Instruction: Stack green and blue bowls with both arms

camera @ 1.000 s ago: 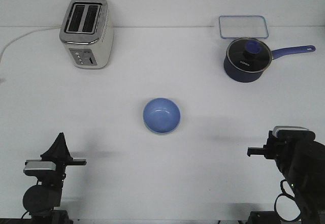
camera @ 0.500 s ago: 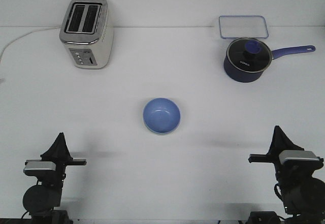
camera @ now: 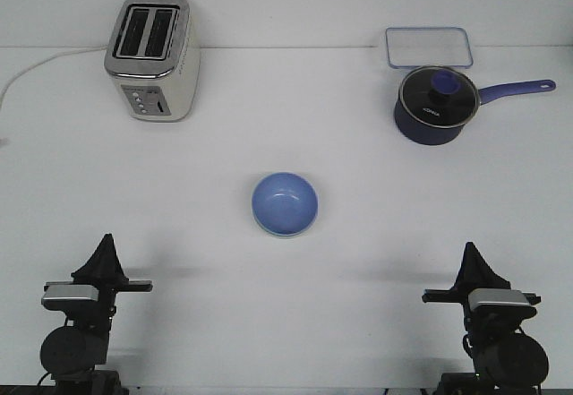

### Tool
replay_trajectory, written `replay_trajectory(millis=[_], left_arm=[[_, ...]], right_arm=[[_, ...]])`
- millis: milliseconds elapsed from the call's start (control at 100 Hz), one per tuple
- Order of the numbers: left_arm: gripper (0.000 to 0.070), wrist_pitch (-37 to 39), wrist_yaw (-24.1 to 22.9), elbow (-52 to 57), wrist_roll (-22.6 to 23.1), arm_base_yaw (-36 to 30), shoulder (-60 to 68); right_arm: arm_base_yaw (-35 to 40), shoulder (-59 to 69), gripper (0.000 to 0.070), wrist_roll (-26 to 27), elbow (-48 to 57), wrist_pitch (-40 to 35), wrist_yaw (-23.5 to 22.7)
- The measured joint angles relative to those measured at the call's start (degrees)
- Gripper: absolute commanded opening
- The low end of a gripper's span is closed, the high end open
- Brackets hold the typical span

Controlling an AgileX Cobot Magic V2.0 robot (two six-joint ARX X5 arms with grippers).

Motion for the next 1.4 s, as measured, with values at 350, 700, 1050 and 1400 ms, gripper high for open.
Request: replay_trajectory(millis=[350, 700, 1050, 1400], left_arm=[[0.0012, -0.1, 0.0, 0.0, 0.0, 0.0, 0.0], [0.0012, -0.1, 0.0, 0.0, 0.0, 0.0, 0.0], [0.0012, -0.1, 0.0, 0.0, 0.0, 0.0, 0.0], [0.0012, -0.1, 0.0, 0.0, 0.0, 0.0, 0.0]], right_arm=[[-0.2, 0.0, 0.0, 0.0, -7.7, 9.5, 0.0], [-0.2, 0.0, 0.0, 0.0, -13.9, 19.5, 0.0], [-0.2, 0.0, 0.0, 0.0, -13.9, 19.6, 0.0], [-0.2, 0.0, 0.0, 0.0, -13.9, 19.6, 0.0]])
